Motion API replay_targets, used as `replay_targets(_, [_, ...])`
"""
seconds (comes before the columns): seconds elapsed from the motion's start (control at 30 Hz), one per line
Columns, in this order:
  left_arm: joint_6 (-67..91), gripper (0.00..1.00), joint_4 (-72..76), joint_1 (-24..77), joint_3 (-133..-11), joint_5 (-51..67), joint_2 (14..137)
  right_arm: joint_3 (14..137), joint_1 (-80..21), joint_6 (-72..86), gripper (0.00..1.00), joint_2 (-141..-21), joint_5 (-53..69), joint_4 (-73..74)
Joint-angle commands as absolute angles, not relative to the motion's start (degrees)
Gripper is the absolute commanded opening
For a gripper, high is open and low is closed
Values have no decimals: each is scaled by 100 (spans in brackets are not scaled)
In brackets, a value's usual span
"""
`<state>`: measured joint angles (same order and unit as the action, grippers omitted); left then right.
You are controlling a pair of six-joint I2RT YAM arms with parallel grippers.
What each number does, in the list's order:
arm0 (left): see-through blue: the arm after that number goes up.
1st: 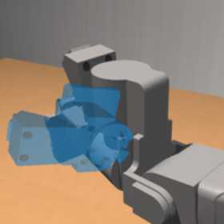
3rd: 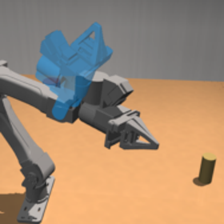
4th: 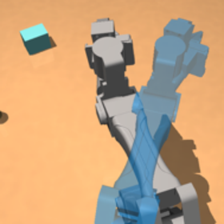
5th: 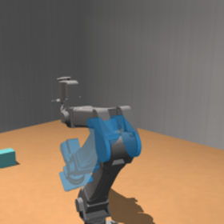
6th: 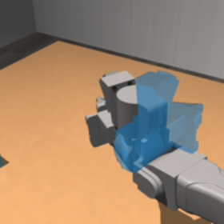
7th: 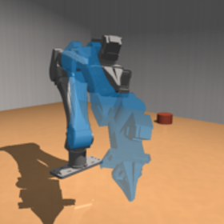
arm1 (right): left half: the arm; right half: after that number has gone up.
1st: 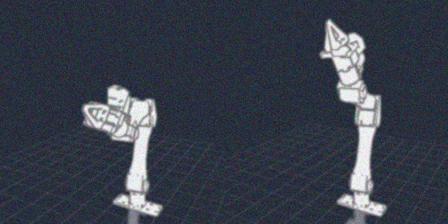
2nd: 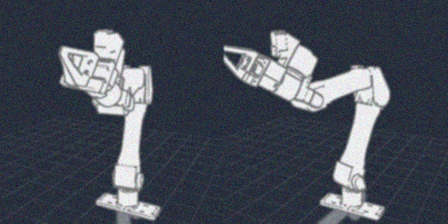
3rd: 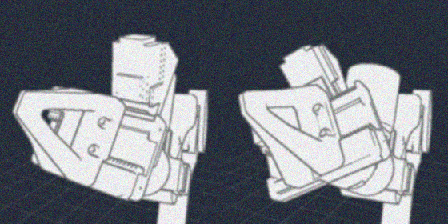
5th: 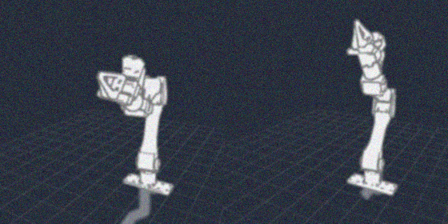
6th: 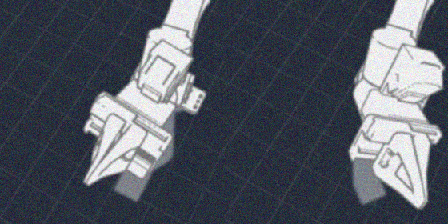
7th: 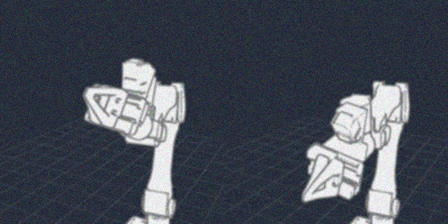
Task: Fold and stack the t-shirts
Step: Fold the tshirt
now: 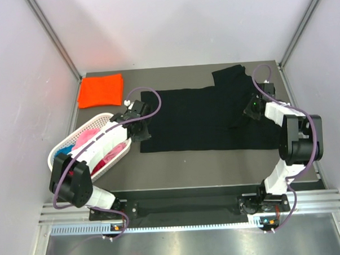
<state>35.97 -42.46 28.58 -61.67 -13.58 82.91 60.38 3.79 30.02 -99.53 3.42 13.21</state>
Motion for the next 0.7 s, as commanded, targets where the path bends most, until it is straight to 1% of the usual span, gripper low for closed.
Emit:
replay_targets(0.0, [3559,29,-4105,2856,-6091,-1406,8297,6337,255,3163,0,-10116,413,1178])
replay_targets(0.17, [3568,29,-4078,2856,-6056,-1380,8341,6442,229,3331,0,-10336,518,1064])
replay_targets(0.33, [3568,29,-4061,2856,-6056,-1424,8350,6258,167,3480,0,-10248,729,625])
replay_targets(0.67, [3595,29,-4008,2856,-6021,-1362,8420,6354,44,3340,0,-10283,817,580])
